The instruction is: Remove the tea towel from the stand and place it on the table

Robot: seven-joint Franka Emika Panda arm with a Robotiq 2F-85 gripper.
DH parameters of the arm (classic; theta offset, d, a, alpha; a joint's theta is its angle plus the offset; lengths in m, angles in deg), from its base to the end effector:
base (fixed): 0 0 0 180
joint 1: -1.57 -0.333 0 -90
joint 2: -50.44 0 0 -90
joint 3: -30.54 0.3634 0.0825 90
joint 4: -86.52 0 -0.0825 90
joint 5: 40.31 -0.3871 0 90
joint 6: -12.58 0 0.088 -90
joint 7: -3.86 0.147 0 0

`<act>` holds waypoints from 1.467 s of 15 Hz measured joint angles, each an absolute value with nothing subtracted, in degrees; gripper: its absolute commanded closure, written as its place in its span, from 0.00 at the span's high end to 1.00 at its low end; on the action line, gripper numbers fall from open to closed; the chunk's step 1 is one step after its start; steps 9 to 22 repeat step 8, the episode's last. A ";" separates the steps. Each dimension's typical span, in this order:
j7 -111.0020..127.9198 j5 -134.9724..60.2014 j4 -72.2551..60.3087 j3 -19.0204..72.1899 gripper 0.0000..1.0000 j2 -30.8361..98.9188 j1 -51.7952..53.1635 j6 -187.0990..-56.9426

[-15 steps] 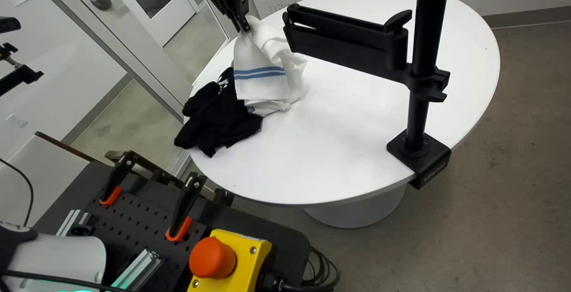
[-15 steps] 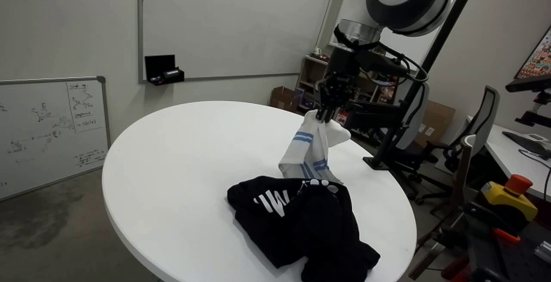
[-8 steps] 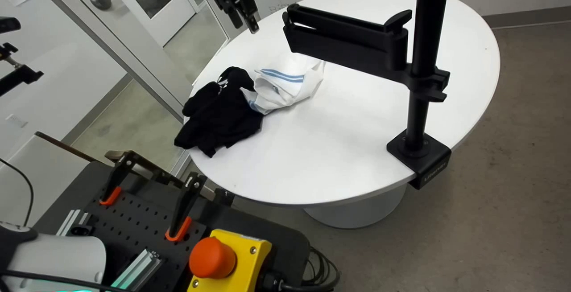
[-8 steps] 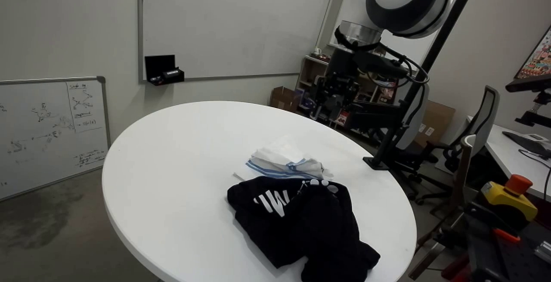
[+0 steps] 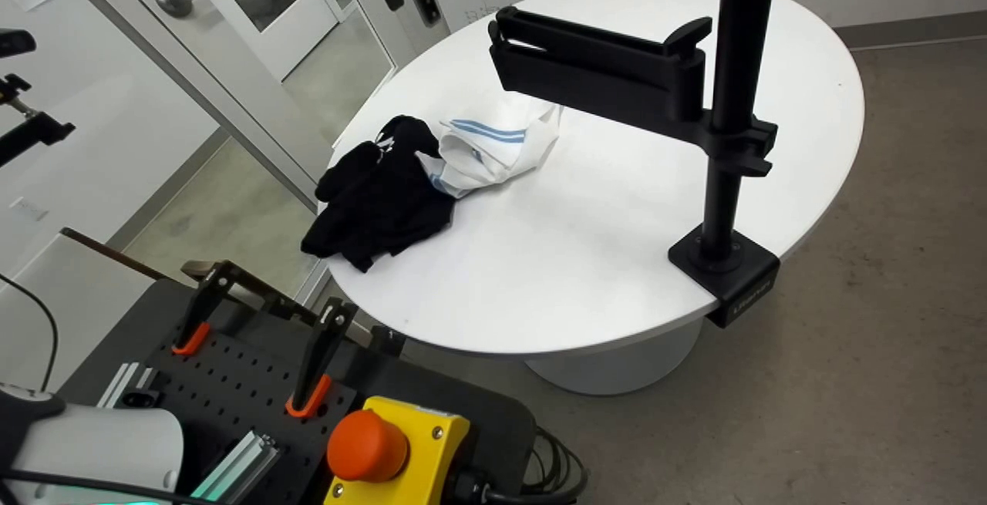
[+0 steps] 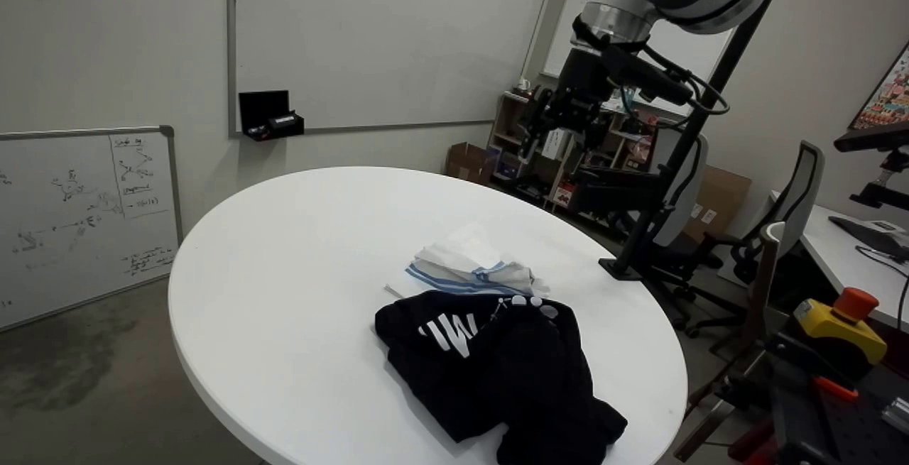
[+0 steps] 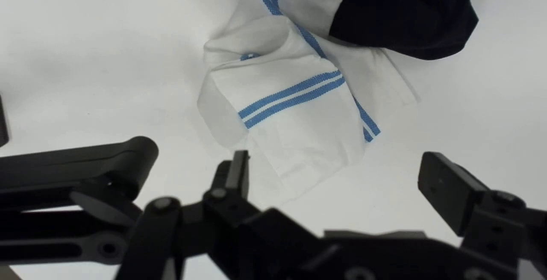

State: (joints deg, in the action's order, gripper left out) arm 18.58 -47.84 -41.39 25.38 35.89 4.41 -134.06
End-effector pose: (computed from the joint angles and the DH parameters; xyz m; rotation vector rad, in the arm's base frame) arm 0.5656 -0.0784 0.2677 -2.9857 0.7623 -0.1104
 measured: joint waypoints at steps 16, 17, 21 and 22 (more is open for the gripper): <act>17.18 -50.94 -43.27 25.43 1.00 45.09 5.96 -123.66; 17.18 -50.94 -43.27 25.43 1.00 45.09 5.96 -123.66; 17.18 -50.94 -43.27 25.43 1.00 45.09 5.96 -123.66; 17.18 -50.94 -43.27 25.43 1.00 45.09 5.96 -123.66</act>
